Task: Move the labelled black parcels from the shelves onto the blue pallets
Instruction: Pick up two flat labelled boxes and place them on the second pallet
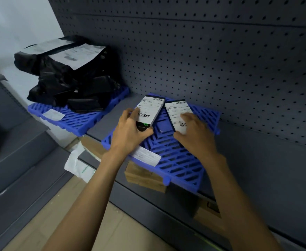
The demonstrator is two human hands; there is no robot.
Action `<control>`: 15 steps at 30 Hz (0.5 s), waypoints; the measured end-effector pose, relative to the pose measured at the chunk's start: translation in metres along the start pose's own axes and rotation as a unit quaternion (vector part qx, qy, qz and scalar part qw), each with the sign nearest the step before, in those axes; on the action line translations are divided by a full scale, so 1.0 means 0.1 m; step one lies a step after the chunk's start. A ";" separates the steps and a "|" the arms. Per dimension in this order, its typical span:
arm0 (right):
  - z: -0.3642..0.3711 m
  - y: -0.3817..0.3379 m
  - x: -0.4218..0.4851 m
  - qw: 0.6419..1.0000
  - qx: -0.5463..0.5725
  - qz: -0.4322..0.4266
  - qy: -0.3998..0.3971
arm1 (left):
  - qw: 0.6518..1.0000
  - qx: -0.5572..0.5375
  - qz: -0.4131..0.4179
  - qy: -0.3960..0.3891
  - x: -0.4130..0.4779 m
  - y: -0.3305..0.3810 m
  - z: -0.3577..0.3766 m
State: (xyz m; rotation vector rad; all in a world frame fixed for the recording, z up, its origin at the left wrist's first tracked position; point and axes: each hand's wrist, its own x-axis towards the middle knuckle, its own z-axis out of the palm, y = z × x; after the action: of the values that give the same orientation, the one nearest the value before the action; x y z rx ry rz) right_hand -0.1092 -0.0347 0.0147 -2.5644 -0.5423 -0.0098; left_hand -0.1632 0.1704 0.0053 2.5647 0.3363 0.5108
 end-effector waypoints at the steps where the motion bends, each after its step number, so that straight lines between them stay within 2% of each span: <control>1: 0.02 0.01 0.02 1.000 0.001 0.004 0.000 | 1.000 0.005 0.007 -0.012 0.05 -0.02 0.02; 10: 0.08 -0.04 -0.04 0.999 0.006 0.028 0.022 | 0.991 0.003 0.077 -0.108 0.24 -0.22 0.11; 13: 0.03 -0.15 -0.26 0.995 -0.017 0.051 0.080 | 0.982 0.014 0.116 -0.146 0.25 -0.24 0.01; 15: -0.01 -0.24 -0.47 0.989 -0.028 0.071 0.130 | 0.975 0.039 0.165 -0.141 0.26 -0.23 -0.10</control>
State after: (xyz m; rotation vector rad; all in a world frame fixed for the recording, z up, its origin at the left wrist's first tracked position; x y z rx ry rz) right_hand -0.1613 -0.0341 0.0224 -2.5969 -0.2643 -0.3085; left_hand -0.1471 0.2028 0.0085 2.7365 -0.1761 0.2416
